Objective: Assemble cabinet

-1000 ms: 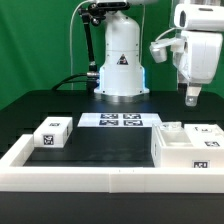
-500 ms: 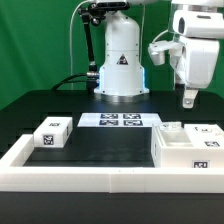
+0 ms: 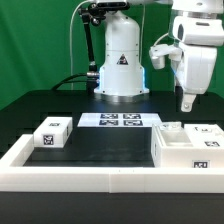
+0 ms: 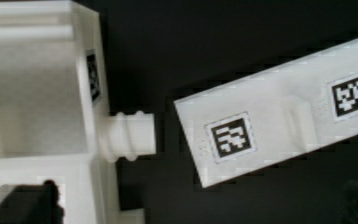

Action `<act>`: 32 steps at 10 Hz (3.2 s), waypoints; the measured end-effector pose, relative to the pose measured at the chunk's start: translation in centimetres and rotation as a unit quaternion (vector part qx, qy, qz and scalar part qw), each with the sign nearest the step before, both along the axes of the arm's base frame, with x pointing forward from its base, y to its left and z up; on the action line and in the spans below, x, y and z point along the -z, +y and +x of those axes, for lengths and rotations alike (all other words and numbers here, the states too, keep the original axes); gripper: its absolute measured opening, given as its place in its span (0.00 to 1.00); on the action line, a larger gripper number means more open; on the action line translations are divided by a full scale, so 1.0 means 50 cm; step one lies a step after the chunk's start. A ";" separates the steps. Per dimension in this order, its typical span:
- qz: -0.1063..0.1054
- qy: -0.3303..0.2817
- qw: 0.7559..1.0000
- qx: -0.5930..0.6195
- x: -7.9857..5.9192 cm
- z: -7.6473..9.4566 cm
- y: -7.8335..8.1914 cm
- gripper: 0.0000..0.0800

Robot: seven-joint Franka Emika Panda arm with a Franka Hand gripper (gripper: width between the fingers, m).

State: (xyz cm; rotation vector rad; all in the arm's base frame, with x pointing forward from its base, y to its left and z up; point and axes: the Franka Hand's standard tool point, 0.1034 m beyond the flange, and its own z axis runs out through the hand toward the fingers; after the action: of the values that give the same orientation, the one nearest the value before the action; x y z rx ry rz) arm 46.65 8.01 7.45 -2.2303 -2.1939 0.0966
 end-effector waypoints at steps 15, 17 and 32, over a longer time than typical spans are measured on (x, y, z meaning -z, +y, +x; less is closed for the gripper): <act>0.028 0.016 0.999 0.002 0.107 -0.083 0.025 0.67; 0.035 0.010 0.999 0.005 0.118 -0.080 0.027 0.26; -0.010 0.030 0.998 0.057 0.037 -0.109 -0.012 0.09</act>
Offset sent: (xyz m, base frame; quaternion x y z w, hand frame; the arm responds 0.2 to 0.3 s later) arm 0.0000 0.0000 0.0000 0.0000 0.0000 0.0000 1.0000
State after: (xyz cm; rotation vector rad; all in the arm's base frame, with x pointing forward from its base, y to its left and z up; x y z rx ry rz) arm 41.21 7.42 5.59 -2.3254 -2.0402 0.1812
